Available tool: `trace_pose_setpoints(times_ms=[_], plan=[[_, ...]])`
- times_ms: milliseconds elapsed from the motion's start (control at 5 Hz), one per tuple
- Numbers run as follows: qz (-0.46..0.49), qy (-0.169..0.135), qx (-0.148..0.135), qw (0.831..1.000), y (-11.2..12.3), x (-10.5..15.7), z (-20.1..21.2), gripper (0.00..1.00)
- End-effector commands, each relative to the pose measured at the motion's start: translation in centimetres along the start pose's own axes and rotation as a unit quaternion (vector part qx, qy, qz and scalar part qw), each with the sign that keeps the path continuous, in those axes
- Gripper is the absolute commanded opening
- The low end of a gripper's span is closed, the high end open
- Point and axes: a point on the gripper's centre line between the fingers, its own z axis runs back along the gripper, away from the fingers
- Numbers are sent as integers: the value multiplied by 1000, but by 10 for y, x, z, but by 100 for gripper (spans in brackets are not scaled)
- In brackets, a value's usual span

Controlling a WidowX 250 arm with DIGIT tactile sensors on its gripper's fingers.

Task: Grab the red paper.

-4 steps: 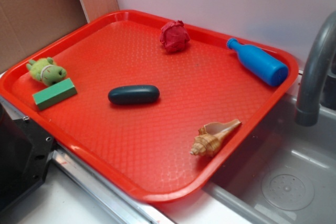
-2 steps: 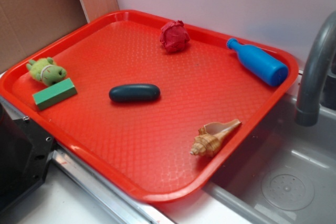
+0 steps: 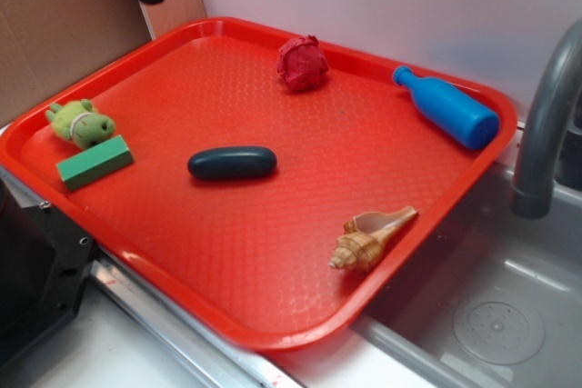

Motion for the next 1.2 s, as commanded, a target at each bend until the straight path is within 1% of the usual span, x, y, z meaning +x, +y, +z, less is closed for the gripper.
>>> trace_pose_setpoints(times_ms=[0, 200, 400, 600, 800, 1000], plan=[[-10, -20, 2, 1000, 0, 10, 10, 100], [-10, -20, 2, 1000, 0, 10, 10, 100], [-13, 9, 29, 999, 12, 39, -51, 100], [-21, -15, 52, 998, 20, 54, -89, 100], [-24, -18, 74, 997, 37, 65, -122, 100], [-34, -21, 81, 996, 47, 77, -142, 100]])
